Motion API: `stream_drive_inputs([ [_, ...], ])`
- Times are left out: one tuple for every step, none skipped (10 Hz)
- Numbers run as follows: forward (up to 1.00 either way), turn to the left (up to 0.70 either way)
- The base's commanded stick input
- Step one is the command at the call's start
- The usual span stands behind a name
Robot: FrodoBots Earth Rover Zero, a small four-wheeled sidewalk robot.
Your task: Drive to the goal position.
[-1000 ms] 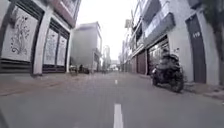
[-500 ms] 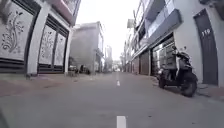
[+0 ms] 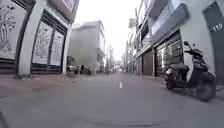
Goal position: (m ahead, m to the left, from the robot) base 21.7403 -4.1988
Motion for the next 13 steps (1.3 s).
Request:
stream_drive_inputs([
  [1.00,0.00],
  [1.00,0.00],
  [1.00,0.00],
  [1.00,0.00],
  [1.00,0.00],
  [1.00,0.00],
  [1.00,0.00],
  [1.00,0.00],
  [1.00,0.00],
  [1.00,0.00],
  [1.00,0.00],
  [1.00,0.00],
  [1.00,0.00],
])
